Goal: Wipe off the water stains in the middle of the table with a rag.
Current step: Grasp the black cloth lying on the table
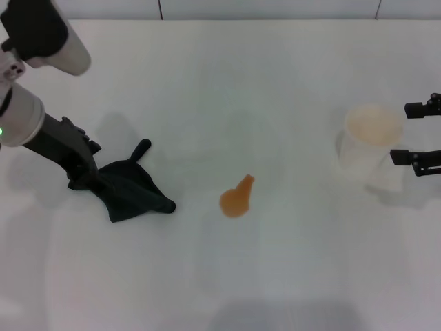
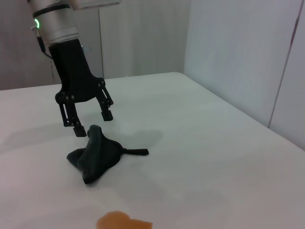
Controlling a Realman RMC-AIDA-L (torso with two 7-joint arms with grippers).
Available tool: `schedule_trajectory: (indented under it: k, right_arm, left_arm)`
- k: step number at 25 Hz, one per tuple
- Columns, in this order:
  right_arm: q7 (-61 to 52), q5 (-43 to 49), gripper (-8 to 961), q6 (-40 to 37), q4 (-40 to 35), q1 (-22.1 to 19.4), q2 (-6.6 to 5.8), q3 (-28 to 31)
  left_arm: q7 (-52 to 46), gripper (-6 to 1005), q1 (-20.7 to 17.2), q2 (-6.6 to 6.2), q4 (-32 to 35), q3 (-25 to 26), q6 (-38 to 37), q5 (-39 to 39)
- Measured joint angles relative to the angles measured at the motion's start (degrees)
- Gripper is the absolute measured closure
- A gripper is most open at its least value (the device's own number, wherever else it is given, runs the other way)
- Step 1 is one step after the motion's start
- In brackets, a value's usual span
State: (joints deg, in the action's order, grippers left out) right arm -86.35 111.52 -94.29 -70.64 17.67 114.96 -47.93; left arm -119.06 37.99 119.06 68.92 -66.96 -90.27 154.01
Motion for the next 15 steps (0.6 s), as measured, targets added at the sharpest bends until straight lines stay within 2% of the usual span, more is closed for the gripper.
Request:
schedule_trajectory:
  k: [4,15]
  right_arm:
    - [0.0,-0.1,109,-0.1,0.0,-0.2,0.0,0.1]
    - [0.0,-0.8,109,-0.2,-0.1,-0.2,0.0,-0.1]
  left_arm:
    - [-0.1,157,-1.6,0.05,1.1,-3.3,1.9,-0.1]
    - [-0.2,167,-2.8,0.29,0.4,-4.0,2.2,-2.4]
